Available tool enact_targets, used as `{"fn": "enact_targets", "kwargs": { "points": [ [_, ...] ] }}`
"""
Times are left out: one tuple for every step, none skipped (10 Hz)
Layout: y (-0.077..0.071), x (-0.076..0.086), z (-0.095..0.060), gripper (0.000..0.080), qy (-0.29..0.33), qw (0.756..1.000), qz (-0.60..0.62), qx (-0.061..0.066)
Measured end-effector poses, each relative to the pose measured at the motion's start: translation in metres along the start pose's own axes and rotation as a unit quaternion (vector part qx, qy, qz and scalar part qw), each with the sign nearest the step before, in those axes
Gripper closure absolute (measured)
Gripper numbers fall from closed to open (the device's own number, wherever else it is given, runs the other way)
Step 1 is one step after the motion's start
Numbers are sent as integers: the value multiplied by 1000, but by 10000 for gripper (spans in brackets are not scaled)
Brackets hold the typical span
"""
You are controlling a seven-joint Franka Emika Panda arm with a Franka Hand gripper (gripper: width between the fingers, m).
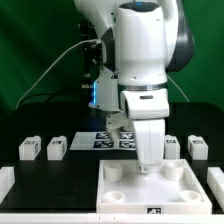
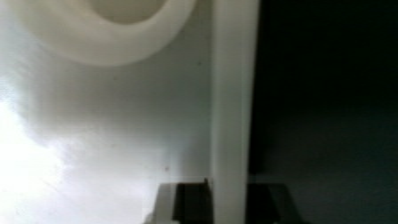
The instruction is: Assemble one leg
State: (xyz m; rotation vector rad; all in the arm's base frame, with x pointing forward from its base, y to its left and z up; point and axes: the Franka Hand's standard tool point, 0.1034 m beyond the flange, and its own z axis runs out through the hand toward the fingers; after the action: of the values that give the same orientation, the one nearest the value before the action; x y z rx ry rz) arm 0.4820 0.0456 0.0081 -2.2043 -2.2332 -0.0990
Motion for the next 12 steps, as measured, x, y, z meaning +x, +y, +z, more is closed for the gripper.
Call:
{"fn": "enact_targets", "kwargs": {
  "points": [
    [8,9,1,742,3,1000,7,-4],
    [14,17,2,742,6,1000,13,-7],
    [14,26,2,742,5,1000,9,-3],
    [14,26,2,742,3,1000,9,2],
    [14,26,2,742,3,1000,10,5],
    [14,26,2,742,2,1000,12,4],
    [14,26,2,742,5,1000,7,-5],
    [14,26,2,742,5,1000,8,-5],
    [14,25,2,654,5,1000,8,-5],
    [14,25,2,487,5,1000,9,-5],
    [14,25,2,487,5,1000,9,-5],
    [14,25,2,311,5,1000,9,-5]
  ]
}}
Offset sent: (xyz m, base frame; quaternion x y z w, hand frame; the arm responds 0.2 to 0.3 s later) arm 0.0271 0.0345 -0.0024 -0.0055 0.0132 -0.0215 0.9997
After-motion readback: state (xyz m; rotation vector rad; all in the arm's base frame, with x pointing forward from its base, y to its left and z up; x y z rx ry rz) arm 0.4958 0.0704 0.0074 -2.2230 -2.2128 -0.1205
